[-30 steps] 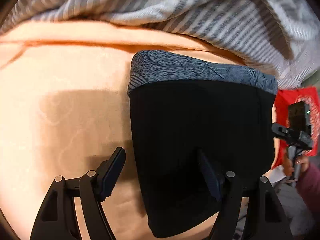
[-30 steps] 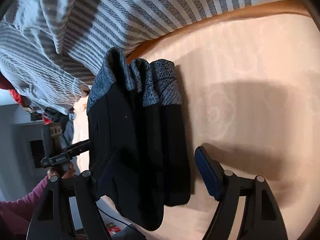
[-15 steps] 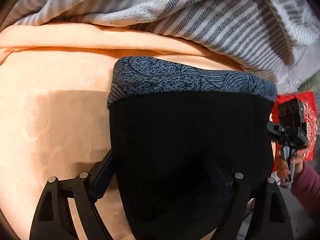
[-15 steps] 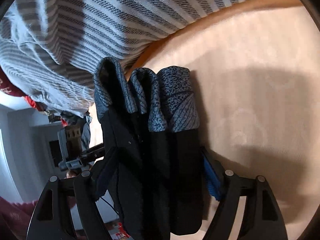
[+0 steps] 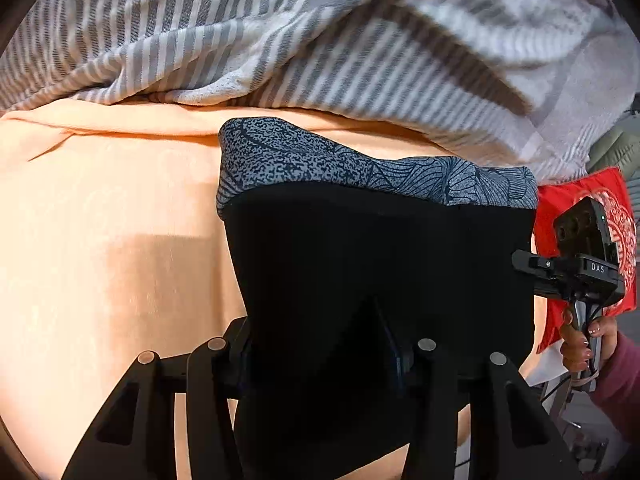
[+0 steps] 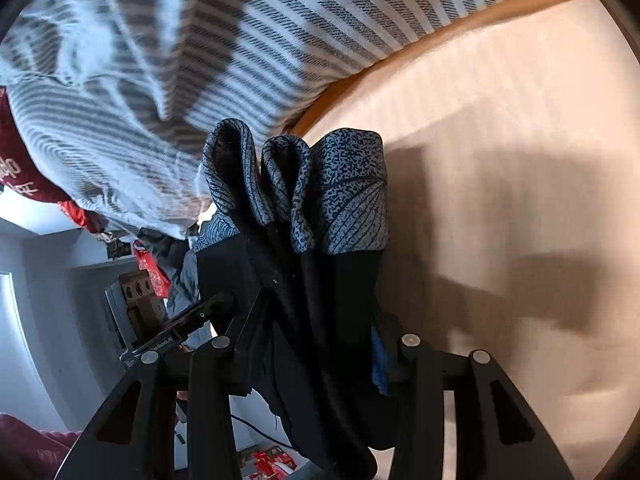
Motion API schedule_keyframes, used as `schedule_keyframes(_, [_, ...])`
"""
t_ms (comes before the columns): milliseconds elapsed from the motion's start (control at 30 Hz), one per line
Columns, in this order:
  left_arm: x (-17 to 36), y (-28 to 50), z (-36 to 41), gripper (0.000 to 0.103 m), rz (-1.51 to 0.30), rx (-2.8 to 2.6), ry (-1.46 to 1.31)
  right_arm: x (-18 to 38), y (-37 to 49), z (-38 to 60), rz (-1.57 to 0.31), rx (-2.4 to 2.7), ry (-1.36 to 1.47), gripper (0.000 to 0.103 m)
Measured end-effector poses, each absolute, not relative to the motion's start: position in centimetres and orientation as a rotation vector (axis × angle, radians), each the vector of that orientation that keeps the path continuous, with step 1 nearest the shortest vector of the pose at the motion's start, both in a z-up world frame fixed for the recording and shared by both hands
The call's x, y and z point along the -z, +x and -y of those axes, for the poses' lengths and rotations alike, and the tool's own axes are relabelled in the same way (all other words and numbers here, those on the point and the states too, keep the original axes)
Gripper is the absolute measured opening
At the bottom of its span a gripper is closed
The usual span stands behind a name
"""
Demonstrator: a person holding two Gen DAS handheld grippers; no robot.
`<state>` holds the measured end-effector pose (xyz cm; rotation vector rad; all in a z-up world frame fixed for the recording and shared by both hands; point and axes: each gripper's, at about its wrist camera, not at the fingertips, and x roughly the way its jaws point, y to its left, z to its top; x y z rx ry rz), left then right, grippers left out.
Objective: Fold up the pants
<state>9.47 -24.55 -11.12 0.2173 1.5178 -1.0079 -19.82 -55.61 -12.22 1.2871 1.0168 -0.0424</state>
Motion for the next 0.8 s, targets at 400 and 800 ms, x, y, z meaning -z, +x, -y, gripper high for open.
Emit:
schedule_keyframes(400, [11.4, 0.7, 22.7, 0.051, -1.58, 0.959, 0.292, 12.2, -27.2, 51.0, -1.084, 0.079, 1.356, 0.046])
schedule_keyframes(800, [9.0, -0.3, 20.2, 0.056, -1.454, 0.842, 0.378, 9.7, -30.5, 49.4, -1.111, 0.392, 1.277, 0.06])
